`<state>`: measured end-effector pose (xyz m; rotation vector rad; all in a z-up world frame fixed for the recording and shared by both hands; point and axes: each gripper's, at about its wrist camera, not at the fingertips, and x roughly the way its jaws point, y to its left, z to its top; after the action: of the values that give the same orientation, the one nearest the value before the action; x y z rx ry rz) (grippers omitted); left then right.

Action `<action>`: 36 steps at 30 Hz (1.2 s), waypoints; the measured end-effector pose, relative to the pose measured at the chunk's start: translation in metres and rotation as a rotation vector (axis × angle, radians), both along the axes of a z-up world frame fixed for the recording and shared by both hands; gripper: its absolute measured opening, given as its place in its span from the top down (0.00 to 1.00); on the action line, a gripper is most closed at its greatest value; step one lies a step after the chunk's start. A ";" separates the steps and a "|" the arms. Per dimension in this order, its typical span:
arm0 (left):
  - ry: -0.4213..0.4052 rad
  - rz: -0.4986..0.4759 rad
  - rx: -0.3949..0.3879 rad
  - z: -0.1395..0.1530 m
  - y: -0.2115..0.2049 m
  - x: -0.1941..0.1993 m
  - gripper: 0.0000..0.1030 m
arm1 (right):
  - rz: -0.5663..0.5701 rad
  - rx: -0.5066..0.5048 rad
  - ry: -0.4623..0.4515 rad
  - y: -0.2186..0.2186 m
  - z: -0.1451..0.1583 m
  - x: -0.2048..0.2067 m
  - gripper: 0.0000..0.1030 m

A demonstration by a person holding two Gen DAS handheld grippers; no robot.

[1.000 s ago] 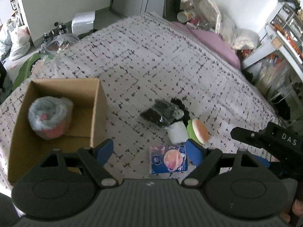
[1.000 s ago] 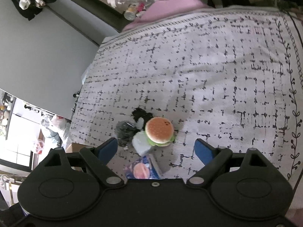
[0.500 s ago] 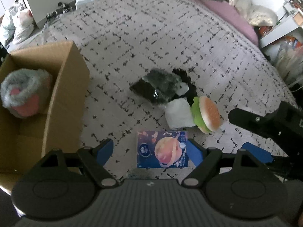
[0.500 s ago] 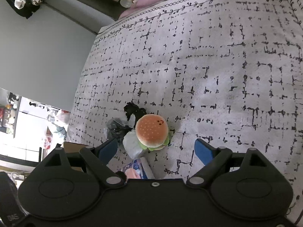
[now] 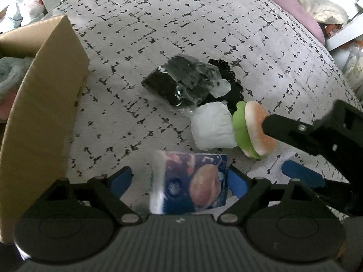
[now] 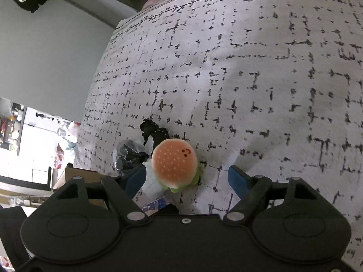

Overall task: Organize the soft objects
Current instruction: 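Grasp the blue tissue pack with the left tool while the right tool grasps the plush hamburger, then carry the tissue pack and hamburger in both tools over the box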

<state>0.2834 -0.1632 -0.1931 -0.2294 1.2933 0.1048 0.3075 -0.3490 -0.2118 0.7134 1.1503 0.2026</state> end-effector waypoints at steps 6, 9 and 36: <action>0.012 0.001 0.005 0.001 -0.004 0.001 0.13 | 0.004 0.001 -0.003 0.003 -0.002 0.004 0.23; -0.001 0.009 0.000 0.005 -0.002 -0.002 0.13 | -0.001 0.004 -0.003 0.002 -0.001 0.003 0.24; -0.161 0.060 -0.015 0.060 0.033 -0.020 0.30 | 0.020 -0.139 -0.094 0.014 0.024 -0.017 0.66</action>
<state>0.2634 -0.1306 -0.1336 -0.2836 1.1280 0.1254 0.2900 -0.3350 -0.1873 0.5647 1.0710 0.1695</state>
